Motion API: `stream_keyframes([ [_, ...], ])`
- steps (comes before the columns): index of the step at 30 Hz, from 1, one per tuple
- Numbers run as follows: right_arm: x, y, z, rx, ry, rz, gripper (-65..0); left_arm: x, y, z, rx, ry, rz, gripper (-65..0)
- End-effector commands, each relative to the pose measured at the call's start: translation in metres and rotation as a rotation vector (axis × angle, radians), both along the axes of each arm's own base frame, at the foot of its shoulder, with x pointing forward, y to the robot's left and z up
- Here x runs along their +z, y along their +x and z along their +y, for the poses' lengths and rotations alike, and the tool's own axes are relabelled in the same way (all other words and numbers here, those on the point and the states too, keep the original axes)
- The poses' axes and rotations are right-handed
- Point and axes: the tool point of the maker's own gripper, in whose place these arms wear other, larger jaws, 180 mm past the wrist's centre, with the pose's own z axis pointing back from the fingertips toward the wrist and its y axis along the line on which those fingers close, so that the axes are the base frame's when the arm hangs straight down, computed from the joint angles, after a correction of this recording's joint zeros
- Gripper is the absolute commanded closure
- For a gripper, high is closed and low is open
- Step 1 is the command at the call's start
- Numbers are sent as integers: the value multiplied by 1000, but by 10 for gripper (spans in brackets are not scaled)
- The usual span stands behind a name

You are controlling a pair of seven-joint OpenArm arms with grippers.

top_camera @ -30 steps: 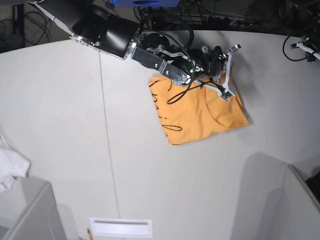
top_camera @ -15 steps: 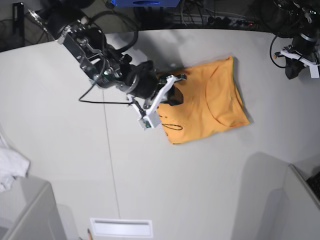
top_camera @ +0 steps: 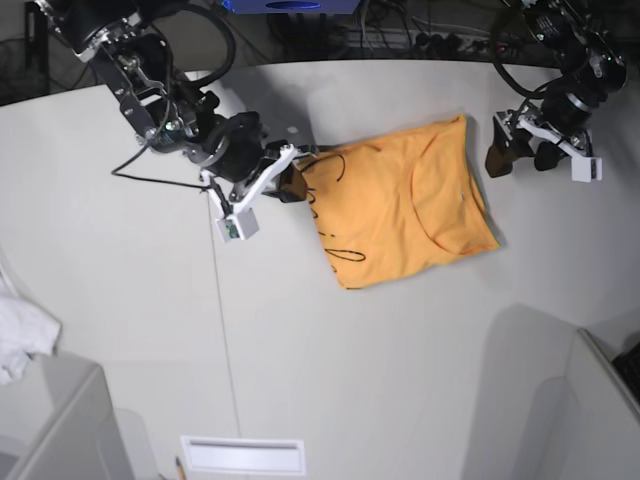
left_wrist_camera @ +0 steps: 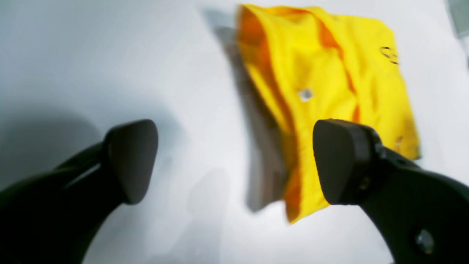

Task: Fold the T-shirt properly
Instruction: 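Grasp the collar edge of the folded shirt with the left gripper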

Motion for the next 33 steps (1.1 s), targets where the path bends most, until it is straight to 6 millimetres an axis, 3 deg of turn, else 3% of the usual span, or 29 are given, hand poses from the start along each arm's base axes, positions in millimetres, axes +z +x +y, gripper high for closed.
stream_keyframes([
  [1,15,11,-1,-13,25,-60,0,7,9,-1,-9,-8,-39,-650],
  [6,14,15,-11,-31,7,-66,0,-19,24,-20,41,-159,16,-650],
  [10,9,9,-13,-35,5,-48,0,-29,27,-27,70,-218,37,-650],
  [14,4,8,-29,-107,6,-51,0,-30,33,-40,47,-235,34,-650],
  [21,-3,7,-66,-223,-6,-63,0,-47,40,-58,36,-218,135,-642],
  [23,-4,0,-67,-196,6,-74,0,-50,38,-59,35,-218,145,-566],
  [27,-8,-9,-87,-234,11,-72,0,-51,38,-61,28,-218,150,-316],
  [29,-9,-12,-104,-277,4,-74,0,-52,40,-70,-7,-214,158,-188],
  [33,-12,-24,-141,-374,-10,-78,0,-61,41,-83,-133,-103,224,0],
])
